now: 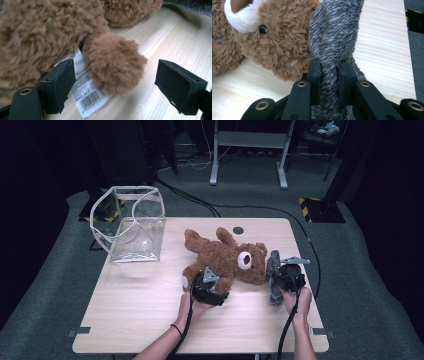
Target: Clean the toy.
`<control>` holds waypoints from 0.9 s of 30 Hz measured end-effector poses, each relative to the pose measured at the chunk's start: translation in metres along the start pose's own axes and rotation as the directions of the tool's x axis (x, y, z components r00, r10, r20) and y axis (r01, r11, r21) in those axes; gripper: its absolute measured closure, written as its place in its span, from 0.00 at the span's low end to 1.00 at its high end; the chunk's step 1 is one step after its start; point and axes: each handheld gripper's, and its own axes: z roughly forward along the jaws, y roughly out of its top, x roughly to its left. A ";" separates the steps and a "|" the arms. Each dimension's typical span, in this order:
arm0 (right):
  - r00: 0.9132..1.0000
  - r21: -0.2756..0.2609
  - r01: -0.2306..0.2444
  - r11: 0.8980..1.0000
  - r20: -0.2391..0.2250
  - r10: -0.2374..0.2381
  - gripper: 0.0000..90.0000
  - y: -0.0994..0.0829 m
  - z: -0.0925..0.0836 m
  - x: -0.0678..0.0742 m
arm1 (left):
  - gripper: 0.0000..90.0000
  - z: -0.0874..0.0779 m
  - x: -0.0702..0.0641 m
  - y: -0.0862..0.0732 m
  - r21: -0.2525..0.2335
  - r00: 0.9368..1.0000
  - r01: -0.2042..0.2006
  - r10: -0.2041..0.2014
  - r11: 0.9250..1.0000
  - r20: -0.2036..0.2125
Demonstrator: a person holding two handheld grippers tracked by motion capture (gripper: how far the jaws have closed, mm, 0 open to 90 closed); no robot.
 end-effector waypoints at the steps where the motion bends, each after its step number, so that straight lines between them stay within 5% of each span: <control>1: 1.000 -0.005 -0.001 1.000 0.003 0.001 0.84 0.000 0.000 0.000 | 0.19 0.001 -0.001 0.001 0.002 1.000 0.001 -0.001 1.000 -0.001; 8: 1.000 0.005 -0.002 1.000 -0.001 0.002 0.84 0.001 0.001 0.000 | 0.27 0.013 -0.010 0.008 0.032 0.999 -0.029 0.030 0.999 -0.029; 14: 1.000 0.013 -0.010 1.000 0.007 0.010 0.84 0.000 0.001 -0.001 | 0.55 0.018 -0.006 0.007 0.052 0.998 -0.020 0.024 0.998 -0.060; 19: 1.000 0.010 -0.008 1.000 0.002 0.008 0.84 -0.001 0.002 -0.001 | 0.76 0.015 0.000 0.007 0.019 0.998 -0.014 0.015 1.000 -0.057; 27: 1.000 -0.013 0.007 1.000 0.002 -0.006 0.84 0.002 -0.003 0.001 | 0.85 -0.008 0.006 0.024 -0.077 0.995 -0.071 0.066 0.994 -0.072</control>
